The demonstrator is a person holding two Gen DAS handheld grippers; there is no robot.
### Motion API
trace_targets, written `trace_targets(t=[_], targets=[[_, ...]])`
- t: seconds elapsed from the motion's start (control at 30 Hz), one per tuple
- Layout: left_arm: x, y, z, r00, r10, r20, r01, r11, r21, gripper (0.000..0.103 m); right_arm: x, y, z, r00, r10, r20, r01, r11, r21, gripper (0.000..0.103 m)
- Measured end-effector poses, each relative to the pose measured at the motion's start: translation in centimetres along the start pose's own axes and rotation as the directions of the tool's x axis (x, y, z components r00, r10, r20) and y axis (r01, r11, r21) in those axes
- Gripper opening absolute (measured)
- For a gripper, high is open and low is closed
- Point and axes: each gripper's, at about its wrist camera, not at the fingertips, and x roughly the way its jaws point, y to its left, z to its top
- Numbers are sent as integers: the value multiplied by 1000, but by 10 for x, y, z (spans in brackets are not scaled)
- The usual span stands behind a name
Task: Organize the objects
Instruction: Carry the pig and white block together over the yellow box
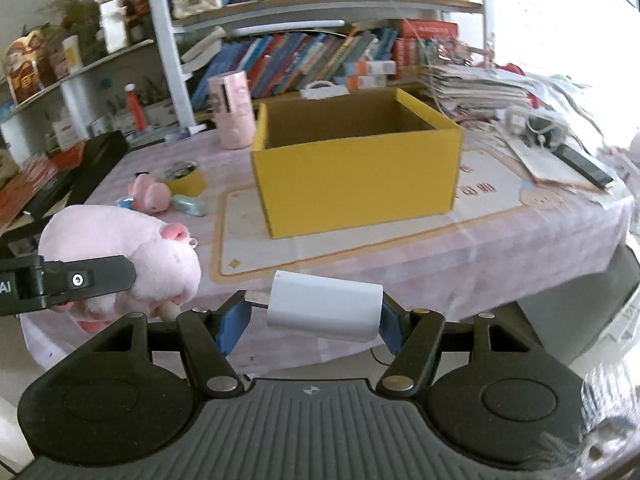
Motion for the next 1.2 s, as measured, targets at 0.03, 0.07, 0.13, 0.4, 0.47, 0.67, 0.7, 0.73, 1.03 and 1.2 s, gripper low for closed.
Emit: trace_targets(t=[0.03,0.07,0.13,0.4,0.47,0.67,0.7,0.73,1.03,1.2], targets=[[1,-1,0,1000,-1,0,1,1000,1,71,0,-2,-1,1000,-2,-3,2,1000,3,64],[2,-3,0,1000,-2,-1,2,1000,1,71,-1,-4,-1,1000,-3,-6,3,1000,4,64],[5,-8,1,1000,-6,-4,6,1000,7,71,-1,-7,-3,1000,-5,-10,5,1000,4,64],[20,-28,3,999,-37,-27,39,998,54,71,-2,-33,-3,999,-42,-14,43,997,57,64],[24,-32,5,999,-43,-29,45,997,63,71,-1,-38,-2,999,-50,-14,51,996,69,64],[34,-42,10,998,-62,-24,64,993,96,71,2,-49,2,997,-70,-8,71,994,86,64],[35,-43,11,998,-65,-22,66,993,101,71,3,-50,3,997,-75,-6,75,993,87,64],[36,-44,12,998,-66,-19,68,992,105,71,4,-51,4,997,-78,-4,78,993,88,64],[48,-56,35,995,-87,57,77,985,155,71,15,-62,29,993,-97,64,92,993,77,64],[60,-63,54,991,-90,98,73,983,167,71,24,-69,54,987,-101,127,95,994,50,64]])
